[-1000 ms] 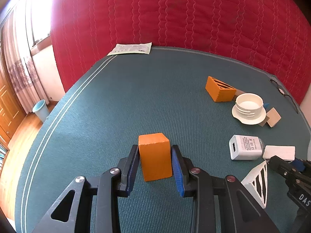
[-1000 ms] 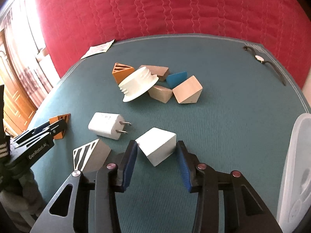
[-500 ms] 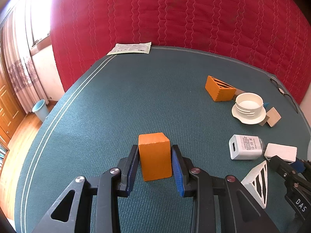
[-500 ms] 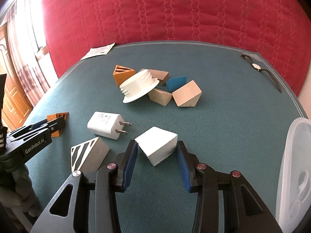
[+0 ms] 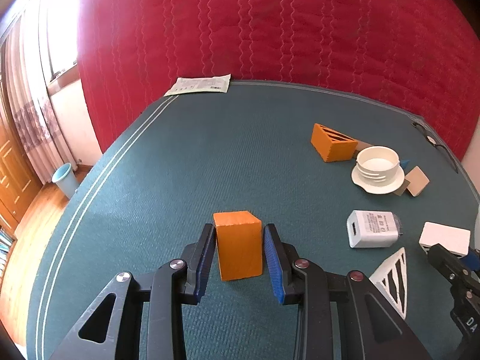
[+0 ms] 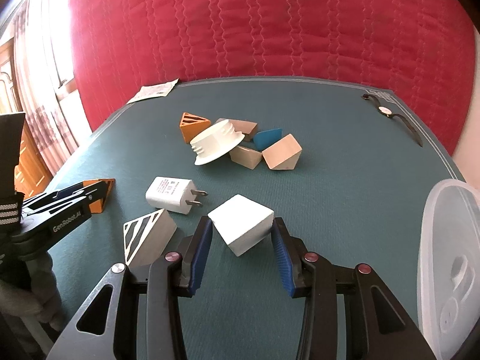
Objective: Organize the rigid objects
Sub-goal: 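Close the right gripper on the white wedge block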
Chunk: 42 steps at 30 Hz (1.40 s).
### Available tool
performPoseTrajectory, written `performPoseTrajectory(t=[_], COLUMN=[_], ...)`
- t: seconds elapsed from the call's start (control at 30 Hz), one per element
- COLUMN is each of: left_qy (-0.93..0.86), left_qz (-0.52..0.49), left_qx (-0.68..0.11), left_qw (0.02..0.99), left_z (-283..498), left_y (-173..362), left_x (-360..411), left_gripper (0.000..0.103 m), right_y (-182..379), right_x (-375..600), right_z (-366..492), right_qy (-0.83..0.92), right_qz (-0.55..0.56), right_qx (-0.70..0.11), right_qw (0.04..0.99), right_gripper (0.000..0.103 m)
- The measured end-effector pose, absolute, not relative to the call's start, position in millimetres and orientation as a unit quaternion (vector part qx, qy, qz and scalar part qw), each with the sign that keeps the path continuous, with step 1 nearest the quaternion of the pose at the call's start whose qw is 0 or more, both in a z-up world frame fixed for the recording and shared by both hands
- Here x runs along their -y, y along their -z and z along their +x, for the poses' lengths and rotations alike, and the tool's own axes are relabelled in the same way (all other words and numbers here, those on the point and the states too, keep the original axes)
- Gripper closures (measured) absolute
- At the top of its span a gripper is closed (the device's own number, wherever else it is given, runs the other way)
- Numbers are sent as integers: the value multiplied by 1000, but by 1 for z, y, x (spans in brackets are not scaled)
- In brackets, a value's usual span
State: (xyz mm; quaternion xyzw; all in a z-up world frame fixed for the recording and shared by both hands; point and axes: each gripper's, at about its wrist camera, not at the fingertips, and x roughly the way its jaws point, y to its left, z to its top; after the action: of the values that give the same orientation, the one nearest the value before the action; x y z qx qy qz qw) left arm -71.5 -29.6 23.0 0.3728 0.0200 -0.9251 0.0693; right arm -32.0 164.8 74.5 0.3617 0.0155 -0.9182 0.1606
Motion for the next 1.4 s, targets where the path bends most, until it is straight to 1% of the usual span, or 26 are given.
performPoseTrajectory(t=[0.4, 0.47, 0.77, 0.97, 1.17, 1.2, 1.27, 1.4], left_qy=[930, 931, 936, 936, 935, 935, 935, 935], left_qz=[362, 359, 345, 344, 348, 348, 349, 350], left_qx=[-8, -9, -11, -14, -19, -20, -21, -22], left_qw=[66, 67, 71, 67, 61, 61, 59, 56], left_z=[-53, -49, -36, -33, -33, -32, -32, -32], left_y=[-36, -38, -52, -52, -48, -48, -47, -45], left_x=[17, 14, 7, 6, 6, 6, 6, 3], left_gripper=[68, 68, 68, 68, 68, 68, 68, 68], right_y=[-87, -89, -96, -87, -67, -63, -61, -61], right_x=[-196, -201, -222, -228, -214, -212, -209, -203], right_z=[-14, -10, 4, -3, -17, -20, -23, -30], right_qy=[925, 927, 929, 918, 904, 902, 901, 903], right_qz=[349, 345, 336, 362, 401, 407, 410, 410], right_qx=[22, 27, 38, 50, 28, 24, 21, 12], right_qw=[148, 147, 153, 154, 144, 140, 136, 127], right_gripper=[61, 66, 67, 66, 66, 63, 61, 59])
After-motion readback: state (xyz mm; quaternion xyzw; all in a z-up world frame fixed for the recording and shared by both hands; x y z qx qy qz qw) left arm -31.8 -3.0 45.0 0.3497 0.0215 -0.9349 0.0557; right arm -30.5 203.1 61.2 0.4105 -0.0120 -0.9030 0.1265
